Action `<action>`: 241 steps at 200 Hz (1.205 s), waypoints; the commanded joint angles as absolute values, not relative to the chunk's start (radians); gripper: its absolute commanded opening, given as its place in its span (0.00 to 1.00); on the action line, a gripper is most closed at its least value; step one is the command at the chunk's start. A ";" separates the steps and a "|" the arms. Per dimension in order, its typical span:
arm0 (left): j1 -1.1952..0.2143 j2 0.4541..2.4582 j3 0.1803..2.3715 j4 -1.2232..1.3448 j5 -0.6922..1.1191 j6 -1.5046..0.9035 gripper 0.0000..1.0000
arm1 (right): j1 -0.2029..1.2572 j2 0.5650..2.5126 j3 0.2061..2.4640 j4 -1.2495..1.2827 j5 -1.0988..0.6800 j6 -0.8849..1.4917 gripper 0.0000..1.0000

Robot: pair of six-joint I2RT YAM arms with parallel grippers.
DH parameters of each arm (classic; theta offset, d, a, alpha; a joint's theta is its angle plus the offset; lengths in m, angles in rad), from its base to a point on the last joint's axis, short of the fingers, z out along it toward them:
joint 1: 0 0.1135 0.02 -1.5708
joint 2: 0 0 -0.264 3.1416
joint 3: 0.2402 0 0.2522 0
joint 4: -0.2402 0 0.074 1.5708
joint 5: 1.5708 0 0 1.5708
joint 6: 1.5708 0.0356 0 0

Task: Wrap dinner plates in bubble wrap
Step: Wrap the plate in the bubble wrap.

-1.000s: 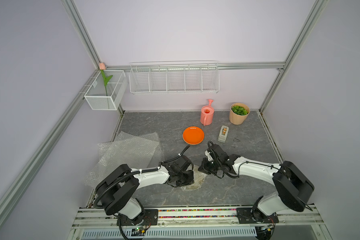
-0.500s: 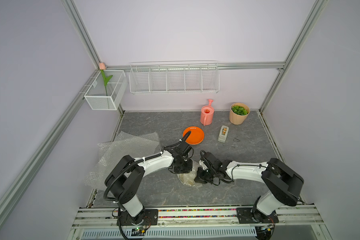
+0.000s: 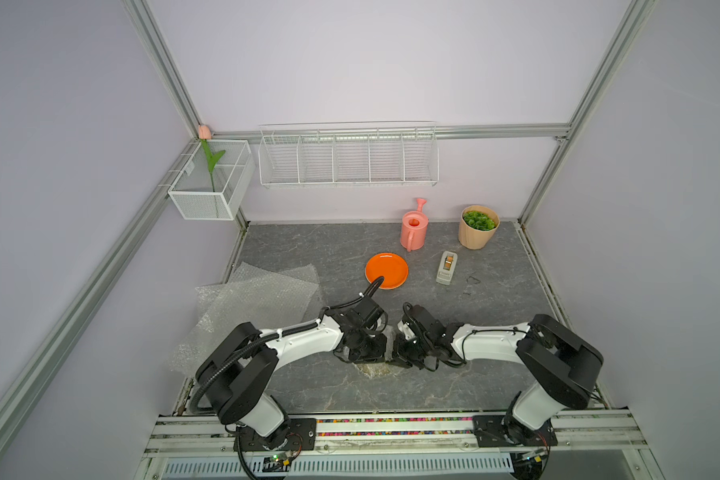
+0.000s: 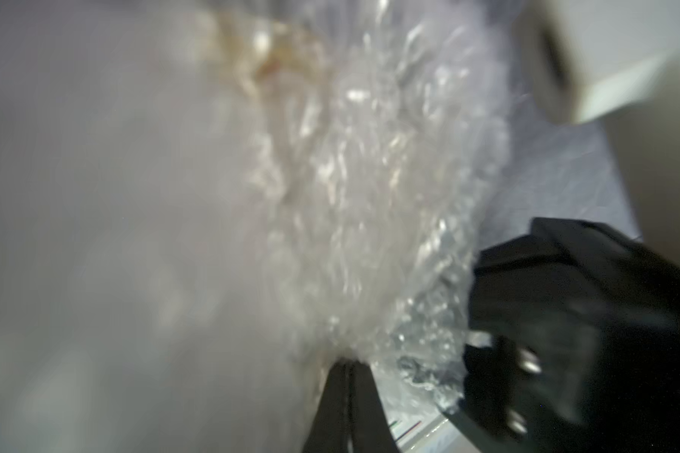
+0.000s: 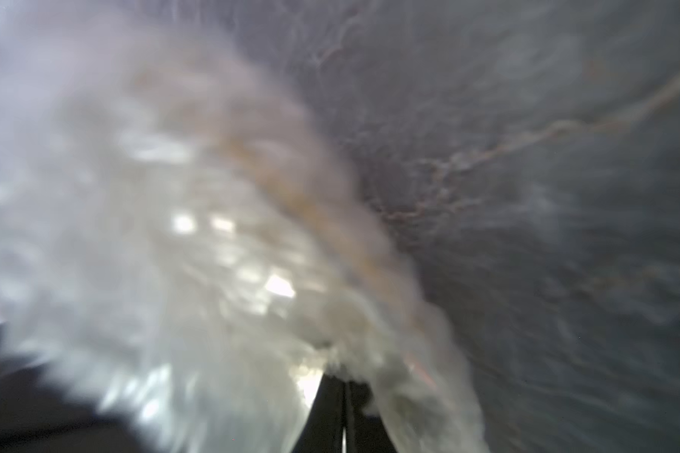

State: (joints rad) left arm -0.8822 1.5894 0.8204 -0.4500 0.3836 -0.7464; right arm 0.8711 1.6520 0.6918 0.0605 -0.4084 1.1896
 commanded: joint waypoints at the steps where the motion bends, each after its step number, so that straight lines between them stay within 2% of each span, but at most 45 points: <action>1: -0.909 1.672 0.774 -0.340 0.417 -0.789 0.00 | 0.869 1.695 0.648 0.010 -0.362 1.230 0.07; 42: -0.911 1.660 0.695 -0.361 0.336 -0.751 0.00 | 0.854 1.600 0.637 -0.087 -0.307 1.222 0.07; 73: -0.910 1.646 0.675 -0.346 0.345 -0.746 0.00 | 0.838 1.469 0.686 -0.209 -0.245 1.171 0.07; 92: -0.909 1.643 0.673 -0.329 0.353 -0.745 0.00 | 0.838 1.441 0.721 -0.176 -0.273 1.154 0.07; 141: -0.910 1.635 0.664 -0.295 0.363 -0.754 0.00 | 0.839 1.578 0.756 0.019 -0.400 1.166 0.07; 191: -0.910 1.535 0.684 -0.371 0.335 -0.755 0.00 | 0.825 1.689 0.712 -0.061 -0.356 1.158 0.07; 212: -0.910 1.422 0.741 -0.433 0.330 -0.765 0.18 | 0.824 1.700 0.696 -0.063 -0.352 1.156 0.07; 241: -0.909 1.279 0.841 -0.533 0.245 -0.770 0.30 | 0.824 1.695 0.698 -0.060 -0.348 1.155 0.07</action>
